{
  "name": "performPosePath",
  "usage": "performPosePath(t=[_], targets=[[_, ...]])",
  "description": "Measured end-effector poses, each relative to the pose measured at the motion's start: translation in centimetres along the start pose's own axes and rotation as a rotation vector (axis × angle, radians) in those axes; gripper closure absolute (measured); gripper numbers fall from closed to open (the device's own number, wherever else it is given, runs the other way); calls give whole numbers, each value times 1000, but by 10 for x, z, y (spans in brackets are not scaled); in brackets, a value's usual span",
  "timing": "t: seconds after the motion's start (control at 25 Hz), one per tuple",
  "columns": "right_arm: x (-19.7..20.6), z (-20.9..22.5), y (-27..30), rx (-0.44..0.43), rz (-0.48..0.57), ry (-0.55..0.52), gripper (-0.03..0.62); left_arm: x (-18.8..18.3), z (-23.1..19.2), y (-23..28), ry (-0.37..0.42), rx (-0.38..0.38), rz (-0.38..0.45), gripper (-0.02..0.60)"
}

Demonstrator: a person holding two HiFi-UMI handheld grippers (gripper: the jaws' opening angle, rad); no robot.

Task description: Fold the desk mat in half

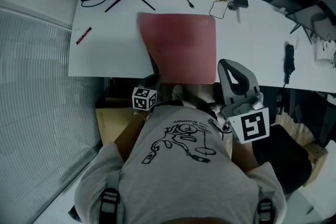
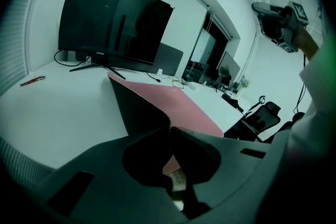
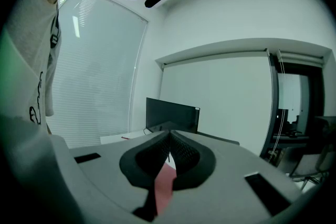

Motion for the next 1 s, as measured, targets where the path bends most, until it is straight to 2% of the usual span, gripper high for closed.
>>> performPosePath(t=[1.0], targets=[[3,26,-19,-7,6,5,588,-8,41,15,53,21,-2,549]])
Point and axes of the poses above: the fingertips, and each gripper's own axes: y forward along the fingers, z to its right, x out of its underside, the point moved 2 cm from there along -y, backward along the fingers
